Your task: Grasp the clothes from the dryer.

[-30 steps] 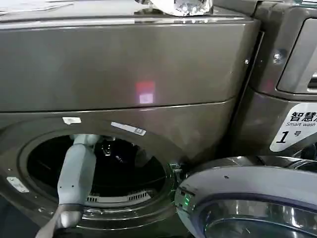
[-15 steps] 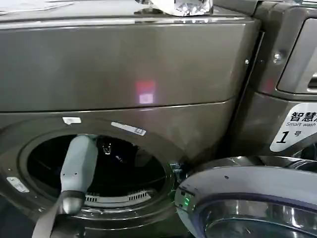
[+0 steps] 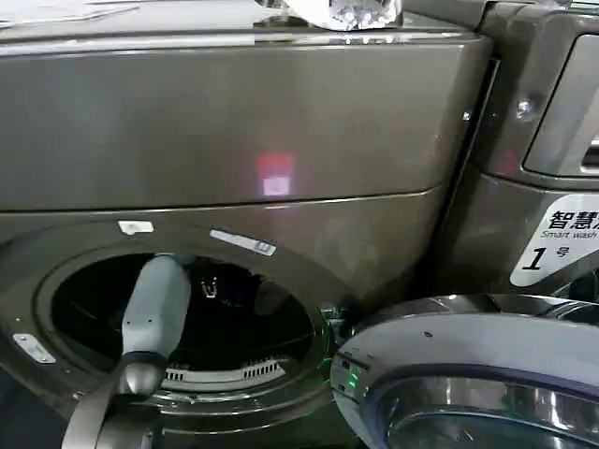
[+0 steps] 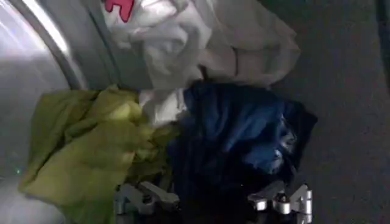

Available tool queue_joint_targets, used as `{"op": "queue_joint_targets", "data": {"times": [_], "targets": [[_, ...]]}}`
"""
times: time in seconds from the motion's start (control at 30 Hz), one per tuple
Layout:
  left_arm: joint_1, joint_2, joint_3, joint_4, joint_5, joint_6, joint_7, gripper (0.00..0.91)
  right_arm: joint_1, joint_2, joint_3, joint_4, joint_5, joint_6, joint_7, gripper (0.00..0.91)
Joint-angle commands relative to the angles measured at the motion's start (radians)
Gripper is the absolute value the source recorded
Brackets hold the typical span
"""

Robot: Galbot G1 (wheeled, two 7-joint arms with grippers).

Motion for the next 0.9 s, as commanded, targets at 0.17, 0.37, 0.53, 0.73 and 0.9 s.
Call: {"op": "queue_joint_targets", "data": {"times": [0.17,0.37,0.53,0.73,0.9], "targets": [[0.004,0.004,-0.008,0.091,-0.058,0.0,-0.001,0.444,-0.006,0.002,0.001,0.001,0.002,0.002,0.0,0.907],[0.012,0.01,-0.005,0.087,-0.109,-0.002,0.018,0.0,-0.007,-0.001,0.009,0.0,0.002,0.001,0.0,0.907],[0.017,0.011,-0.004,0.075,-0.136,-0.003,0.007,0.0,-0.01,0.0,0.01,0.004,0.003,0.0,0.0,0.907],[0.019,0.01,-0.004,0.075,-0.155,-0.006,0.004,0.0,-0.01,-0.001,0.008,0.006,0.003,0.0,0.0,0.907],[0.023,0.017,-0.004,0.056,-0.167,0.004,-0.011,0.0,-0.011,-0.002,0.007,0.004,0.003,-0.001,0.0,0.907]]}}
